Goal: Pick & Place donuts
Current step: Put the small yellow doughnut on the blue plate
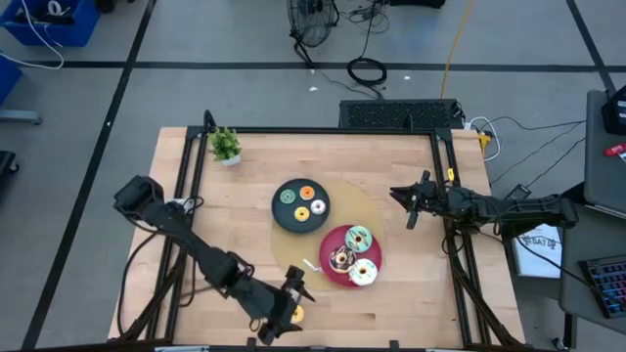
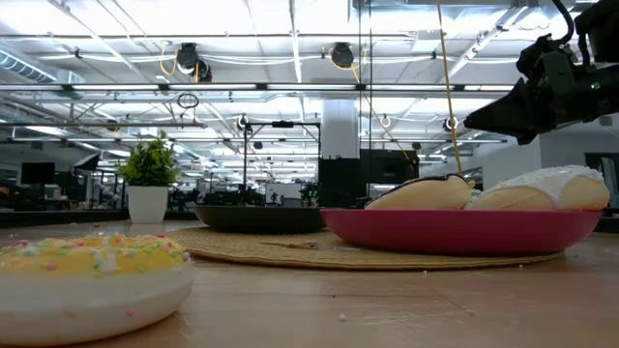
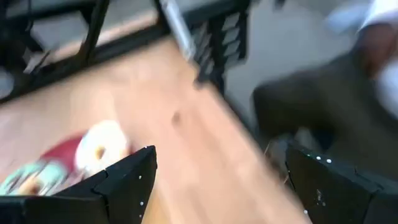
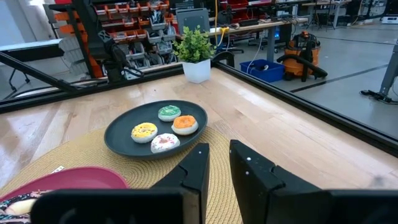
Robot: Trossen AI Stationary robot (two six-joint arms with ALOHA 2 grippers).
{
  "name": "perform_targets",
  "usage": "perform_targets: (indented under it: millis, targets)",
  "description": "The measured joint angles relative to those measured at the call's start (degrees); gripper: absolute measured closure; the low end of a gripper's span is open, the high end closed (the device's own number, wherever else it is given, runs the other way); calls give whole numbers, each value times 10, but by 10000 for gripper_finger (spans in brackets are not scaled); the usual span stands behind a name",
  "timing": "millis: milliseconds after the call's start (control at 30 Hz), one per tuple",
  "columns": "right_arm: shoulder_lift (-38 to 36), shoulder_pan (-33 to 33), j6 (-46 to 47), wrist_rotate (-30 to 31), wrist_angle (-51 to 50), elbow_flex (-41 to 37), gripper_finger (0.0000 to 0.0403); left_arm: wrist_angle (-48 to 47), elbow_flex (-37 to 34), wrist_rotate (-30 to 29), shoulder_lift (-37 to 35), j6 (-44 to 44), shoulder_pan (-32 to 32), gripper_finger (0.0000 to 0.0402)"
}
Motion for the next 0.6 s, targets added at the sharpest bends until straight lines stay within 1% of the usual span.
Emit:
perform_targets:
  millis: [67,167,233,367,600]
  targets:
    - [0,0,0,0,2,0,348,-55,14,-22,3,-8,-8,50]
    - [0,0,0,0,5,0,348,-81,29,-28,12,-32,-12,50]
    - [0,0,0,0,5,-1,348,-111,29,-28,14,-52,-18,50]
    - [0,0,0,0,7,-1,348,-155,29,-33,38,-83,-26,50]
    - [0,0,0,0,9,-1,348,-158,28,-43,101,-70,-45,50]
